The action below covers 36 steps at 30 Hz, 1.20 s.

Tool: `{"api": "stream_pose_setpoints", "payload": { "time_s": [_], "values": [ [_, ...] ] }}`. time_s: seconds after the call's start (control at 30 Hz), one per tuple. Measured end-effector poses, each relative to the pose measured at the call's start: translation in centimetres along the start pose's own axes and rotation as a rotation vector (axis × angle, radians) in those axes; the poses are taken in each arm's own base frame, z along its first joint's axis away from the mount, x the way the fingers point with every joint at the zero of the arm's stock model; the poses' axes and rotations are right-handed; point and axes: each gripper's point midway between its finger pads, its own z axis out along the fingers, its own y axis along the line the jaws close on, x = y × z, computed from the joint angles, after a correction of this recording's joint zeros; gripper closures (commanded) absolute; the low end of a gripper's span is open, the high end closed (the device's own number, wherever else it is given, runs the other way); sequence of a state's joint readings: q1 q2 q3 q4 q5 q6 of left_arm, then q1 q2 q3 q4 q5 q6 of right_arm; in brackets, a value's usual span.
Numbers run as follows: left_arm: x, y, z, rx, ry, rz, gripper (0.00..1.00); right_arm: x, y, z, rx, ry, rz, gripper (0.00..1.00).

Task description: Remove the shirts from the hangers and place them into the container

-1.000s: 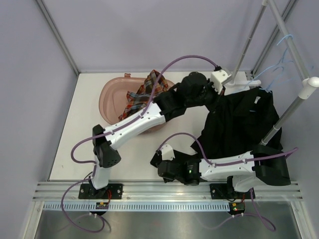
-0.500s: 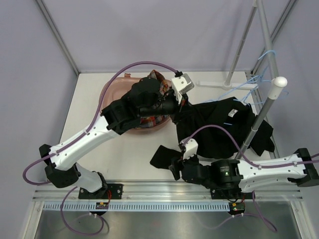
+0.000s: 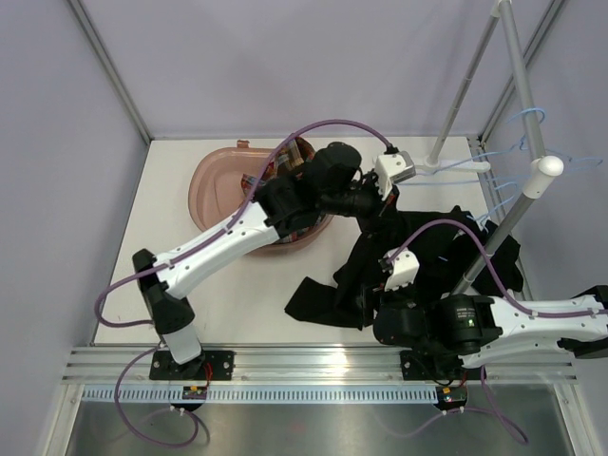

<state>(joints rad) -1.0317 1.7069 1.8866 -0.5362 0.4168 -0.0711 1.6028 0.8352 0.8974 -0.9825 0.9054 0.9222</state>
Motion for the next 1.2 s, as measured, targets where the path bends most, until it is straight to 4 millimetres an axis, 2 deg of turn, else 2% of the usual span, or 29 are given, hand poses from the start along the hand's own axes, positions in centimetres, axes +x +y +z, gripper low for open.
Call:
{"api": "stream_pose_setpoints", "payload": {
  "time_s": [0.17, 0.3, 0.4, 0.53, 0.7, 0.8, 0.93, 0.97, 1.07, 1.2],
  "values": [
    [-0.6, 0.6, 2.3, 0.034, 0.024, 0.018, 1.00, 0.0, -0.8, -0.3, 0.009, 0.001, 0.004, 0.27],
    [-0.2, 0.1, 2.3, 0.072, 0.028, 0.042, 1.00, 0.0, -1.0, -0.3, 0.019, 0.000, 0.006, 0.27],
    [1.2, -0.1, 1.7, 0.083, 0.052, 0.045, 1.00, 0.1, -1.5, -0.3, 0.038, -0.002, 0.007, 0.26],
    [3.7, -0.7, -0.3, 0.076, 0.090, 0.034, 1.00, 0.1, -2.1, -0.5, 0.064, 0.001, 0.000, 0.26],
    [5.3, -2.2, -5.1, 0.041, 0.078, 0.039, 1.00, -1.7, -1.6, -1.1, 0.059, -0.020, 0.011, 0.28],
    [5.1, -3.0, -8.1, 0.007, 0.034, 0.047, 1.00, -3.1, -1.3, -1.5, 0.067, -0.042, 0.021, 0.37],
    [4.5, -3.5, -11.5, -0.055, -0.021, 0.045, 1.00, -4.7, -2.2, -2.2, 0.117, -0.078, 0.051, 0.95],
    [4.5, -3.5, -12.2, -0.075, -0.029, 0.042, 1.00, -5.0, -2.4, -2.3, 0.124, -0.087, 0.076, 1.00],
    [5.1, -3.1, -14.0, -0.142, -0.044, 0.021, 1.00, -6.0, -2.9, -2.8, 0.131, -0.124, 0.152, 1.00],
    [6.1, -2.1, -16.2, -0.252, -0.054, -0.015, 1.00, -6.5, -4.2, -3.3, 0.137, -0.150, 0.170, 1.00]
  ]
}}
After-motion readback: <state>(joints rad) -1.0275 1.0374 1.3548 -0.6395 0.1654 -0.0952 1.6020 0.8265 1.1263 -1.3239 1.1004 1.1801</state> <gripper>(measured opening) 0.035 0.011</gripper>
